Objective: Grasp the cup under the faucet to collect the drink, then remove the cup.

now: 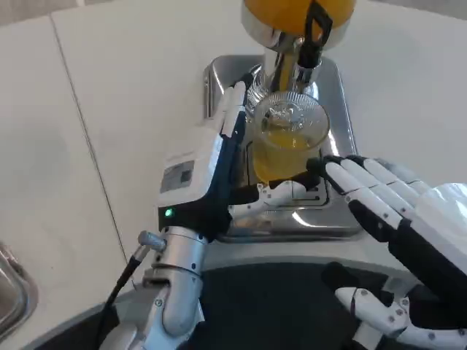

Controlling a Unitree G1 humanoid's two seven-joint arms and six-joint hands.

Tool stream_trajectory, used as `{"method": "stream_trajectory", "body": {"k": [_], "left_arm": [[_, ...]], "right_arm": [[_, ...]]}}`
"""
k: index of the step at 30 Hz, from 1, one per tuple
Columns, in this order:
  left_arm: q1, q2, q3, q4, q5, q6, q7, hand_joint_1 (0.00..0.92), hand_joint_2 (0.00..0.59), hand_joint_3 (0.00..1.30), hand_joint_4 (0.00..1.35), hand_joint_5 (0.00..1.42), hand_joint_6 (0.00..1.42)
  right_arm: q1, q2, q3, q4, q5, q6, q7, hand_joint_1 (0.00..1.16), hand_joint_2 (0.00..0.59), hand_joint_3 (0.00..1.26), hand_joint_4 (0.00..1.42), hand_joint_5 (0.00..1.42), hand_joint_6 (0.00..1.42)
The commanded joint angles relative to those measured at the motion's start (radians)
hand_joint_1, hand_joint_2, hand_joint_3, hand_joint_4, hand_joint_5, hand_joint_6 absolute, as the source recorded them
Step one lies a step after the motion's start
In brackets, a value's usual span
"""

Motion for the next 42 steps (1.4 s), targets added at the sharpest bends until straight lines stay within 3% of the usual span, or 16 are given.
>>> {"method": "stream_trajectory", "body": {"k": [1,13,18,22,28,31,36,42], "left_arm": [[-0.022,-0.019,-0.014,0.037,-0.009,-0.032,0.023,0.273,0.054,0.0,0.0,0.19,0.22],[-0.083,-0.07,-0.029,0.125,-0.023,-0.037,0.065,0.31,0.064,0.0,0.0,0.29,0.3],[-0.106,-0.088,-0.038,0.167,-0.016,-0.025,0.095,0.358,0.068,0.04,0.08,0.44,0.55],[-0.115,-0.103,-0.056,0.189,0.001,0.002,0.131,0.432,0.08,0.17,0.24,0.66,0.89],[-0.122,-0.144,-0.082,0.212,0.024,0.06,0.191,0.494,0.07,0.39,0.49,0.91,1.24],[-0.127,-0.181,-0.085,0.227,0.016,0.075,0.232,0.52,0.063,0.55,0.67,1.09,1.41],[-0.126,-0.236,-0.033,0.228,-0.062,0.057,0.269,0.568,0.06,0.92,1.09,1.39,1.42],[-0.117,-0.245,0.008,0.185,-0.124,0.061,0.25,0.669,0.065,1.03,1.16,1.41,1.42]], "right_arm": [[0.014,0.003,0.0,-0.022,0.003,0.015,0.013,0.22,0.459,0.0,0.0,0.0,0.01],[0.004,0.0,-0.005,-0.05,0.016,0.066,0.038,0.21,0.462,0.0,0.0,0.0,0.02],[0.001,-0.001,-0.004,-0.051,0.016,0.078,0.042,0.21,0.463,0.0,0.0,0.0,0.02],[-0.003,-0.003,-0.006,-0.048,0.019,0.09,0.044,0.21,0.465,0.0,0.0,0.0,0.02],[-0.009,-0.007,-0.024,-0.048,0.03,0.111,0.052,0.21,0.461,0.0,0.0,0.0,0.03],[-0.011,-0.012,-0.036,-0.047,0.036,0.122,0.058,0.21,0.459,0.0,0.0,0.0,0.03],[-0.018,-0.024,-0.056,-0.044,0.044,0.147,0.068,0.21,0.457,0.0,0.0,0.0,0.03],[-0.031,-0.026,-0.042,-0.039,0.039,0.171,0.074,0.21,0.463,0.0,0.0,0.01,0.03]]}}
